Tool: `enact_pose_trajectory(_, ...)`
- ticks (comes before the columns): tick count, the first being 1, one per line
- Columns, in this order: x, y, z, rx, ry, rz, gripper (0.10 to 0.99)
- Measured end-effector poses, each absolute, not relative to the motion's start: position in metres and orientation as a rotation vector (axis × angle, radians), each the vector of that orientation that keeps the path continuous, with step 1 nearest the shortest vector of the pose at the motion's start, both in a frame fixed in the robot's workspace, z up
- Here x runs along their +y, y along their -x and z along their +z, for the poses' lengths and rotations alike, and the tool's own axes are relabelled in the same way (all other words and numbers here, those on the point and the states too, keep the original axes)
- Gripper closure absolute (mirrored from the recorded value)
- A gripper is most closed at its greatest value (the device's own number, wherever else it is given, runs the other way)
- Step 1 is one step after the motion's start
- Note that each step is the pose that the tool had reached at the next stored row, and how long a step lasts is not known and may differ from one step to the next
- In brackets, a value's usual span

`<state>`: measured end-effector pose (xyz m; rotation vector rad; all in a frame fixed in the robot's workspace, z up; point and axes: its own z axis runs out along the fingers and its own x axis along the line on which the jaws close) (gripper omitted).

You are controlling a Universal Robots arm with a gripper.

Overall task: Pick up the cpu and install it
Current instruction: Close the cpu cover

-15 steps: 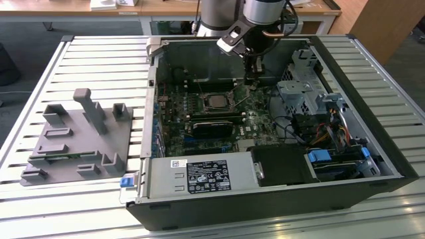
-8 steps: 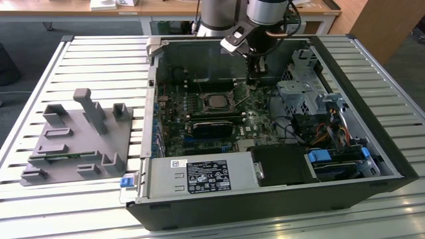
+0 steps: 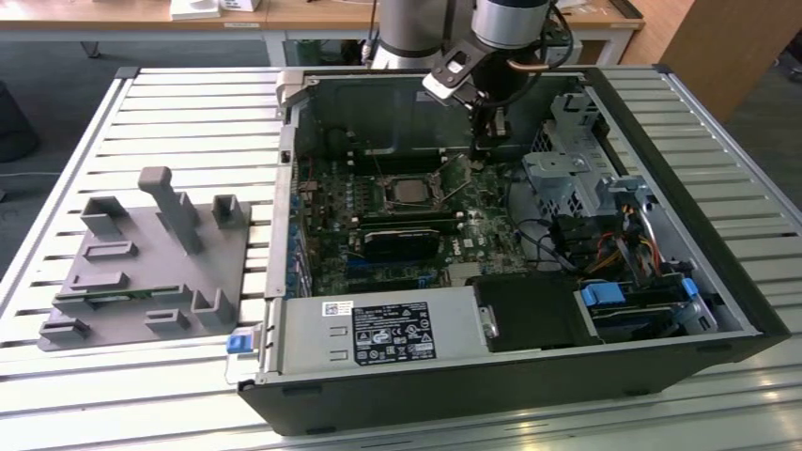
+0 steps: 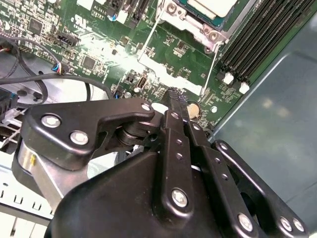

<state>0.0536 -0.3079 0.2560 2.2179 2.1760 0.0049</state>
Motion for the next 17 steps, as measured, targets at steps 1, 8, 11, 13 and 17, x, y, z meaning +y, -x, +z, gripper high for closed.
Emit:
enact_pose_trajectory(1, -0.308, -0.054, 0.255, 2.176, -2.218, 0.005, 0.98)
enact_pose_trajectory(8, -0.307, -0.059, 0.249, 2.176, -2.218, 0.004, 0.98)
enact_pose_trajectory(11, -0.307, -0.06, 0.246, 2.177, -2.219, 0.004, 0.98)
enact_pose_trajectory(13, -0.307, -0.06, 0.244, 2.177, -2.219, 0.003, 0.98)
enact_pose_trajectory(17, -0.307, -0.059, 0.243, 2.177, -2.219, 0.003, 0.98)
